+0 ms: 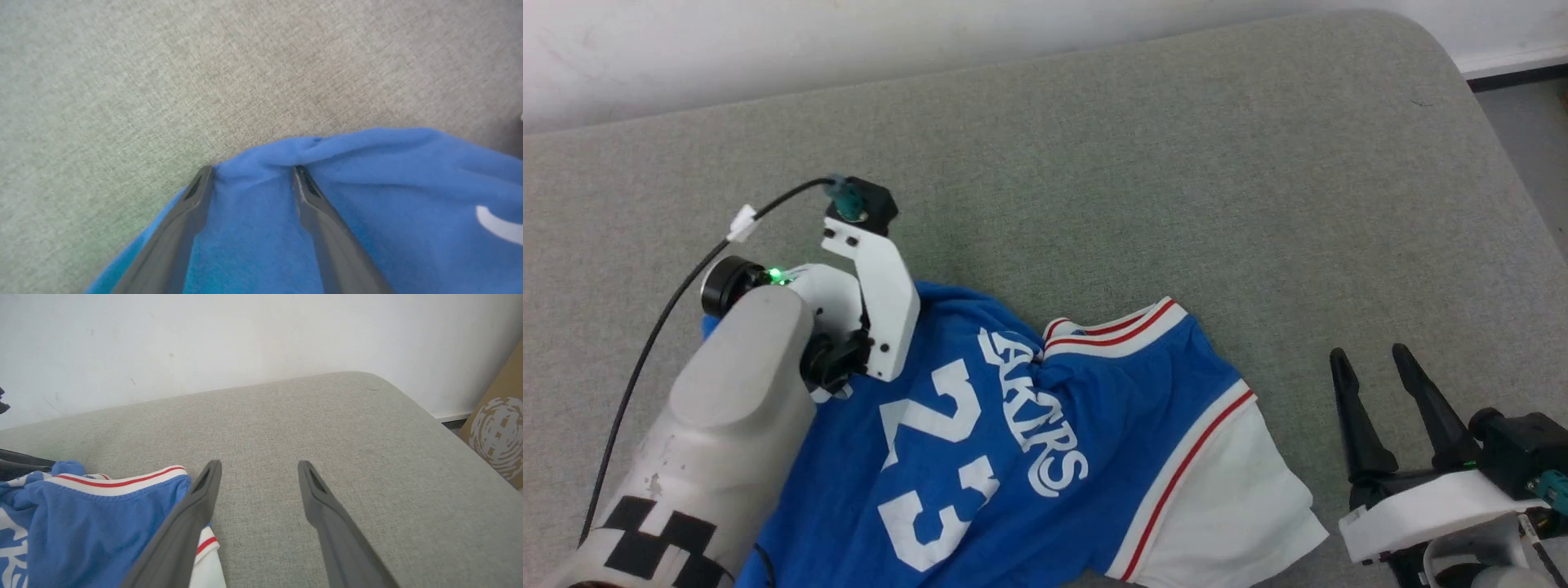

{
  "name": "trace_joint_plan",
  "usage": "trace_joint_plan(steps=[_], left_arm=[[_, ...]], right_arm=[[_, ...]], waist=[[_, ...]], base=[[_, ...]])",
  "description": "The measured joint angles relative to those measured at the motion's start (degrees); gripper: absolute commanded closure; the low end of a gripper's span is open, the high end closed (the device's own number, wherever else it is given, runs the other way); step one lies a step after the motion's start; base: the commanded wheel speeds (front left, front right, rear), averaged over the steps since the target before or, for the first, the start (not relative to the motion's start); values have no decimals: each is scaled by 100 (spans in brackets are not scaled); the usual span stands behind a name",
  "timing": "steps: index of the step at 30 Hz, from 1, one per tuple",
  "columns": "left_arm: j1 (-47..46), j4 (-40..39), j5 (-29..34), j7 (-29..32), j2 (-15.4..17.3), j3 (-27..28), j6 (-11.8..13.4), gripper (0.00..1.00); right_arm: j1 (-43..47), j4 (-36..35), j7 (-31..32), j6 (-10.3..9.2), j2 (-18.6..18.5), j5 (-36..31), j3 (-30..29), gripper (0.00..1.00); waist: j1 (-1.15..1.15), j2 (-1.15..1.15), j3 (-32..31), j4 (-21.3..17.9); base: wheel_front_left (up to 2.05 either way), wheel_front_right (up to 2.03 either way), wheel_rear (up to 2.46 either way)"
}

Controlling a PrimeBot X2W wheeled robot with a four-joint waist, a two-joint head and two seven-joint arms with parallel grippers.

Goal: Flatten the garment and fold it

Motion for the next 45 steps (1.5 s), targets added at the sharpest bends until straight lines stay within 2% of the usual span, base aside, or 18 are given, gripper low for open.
trace_joint_plan(steps=[2, 6, 10, 13, 17, 20, 24, 27, 30, 35, 36, 37, 40, 45], left_arm=[[22, -15, -166, -48, 48, 76, -1, 98], [309, -129, -269, -545, 190, 241, 43, 100], [846, -586, -278, -1082, 276, 346, 267, 100], [1488, -1226, -330, -1332, 485, 531, 563, 100], [2604, -2602, -338, -1425, 972, 839, 1238, 100], [3622, -3794, -347, -1341, 1270, 1104, 1904, 100], [5160, -5053, -447, -1155, 1456, 1483, 2851, 100], [6176, -5548, -667, -951, 1446, 1589, 3319, 100], [6889, -5669, -961, -645, 1365, 1525, 3509, 100], [7238, -5473, -1427, -521, 1079, 1451, 3450, 100], [7221, -5417, -1423, -621, 1040, 1458, 3408, 74], [7176, -5384, -1403, -747, 1003, 1460, 3339, 0], [6854, -5364, -1298, -1192, 892, 1540, 3160, 0], [6005, -5389, -913, -1763, 896, 1621, 2945, 0]], right_arm=[[0, 64, -27, 0, -1, -1, -24, 0], [5, 122, -26, 0, 0, -1, -19, 0], [85, 145, 20, 0, 0, 0, -45, 0], [283, 152, 116, 0, 1, -20, -46, 0], [493, 96, 227, 0, 1, -60, -40, 0], [544, 14, 281, 0, 1, -73, -40, 0], [637, -74, 371, 0, 2, -89, -27, 0], [753, -104, 422, 0, 2, -104, -105, 0], [840, -114, 438, 0, 1, -109, -164, 0], [853, -145, 471, 0, 2, -111, -138, 0], [853, -152, 471, 0, 2, -111, -134, 0], [854, -157, 474, 0, 1, -111, -120, 0], [857, -166, 485, 0, 2, -114, -97, 0], [862, -204, 572, 0, 2, -140, -86, 0]], waist=[[0, 0, 1, -30], [1, 0, -89, -25], [1, 0, -252, 73], [1, 0, -437, 184], [1, 0, -694, 387], [1, 0, -850, 583], [0, 0, -1027, 856], [0, 0, -1141, 1059], [0, 0, -1255, 1257], [0, 0, -1456, 1486], [0, 0, -1486, 1521], [0, 0, -1512, 1553], [0, 0, -1575, 1608], [1, 0, -1594, 1573]], base=[[0, 0, 0], [0, 0, 0], [0, 0, 0], [0, 0, 0], [0, 0, 0], [0, 0, 0], [0, 0, 0], [0, 0, 0], [0, 0, 0], [0, 0, 0], [0, 0, 0], [0, 0, 0], [0, 0, 0], [0, 0, 0]])
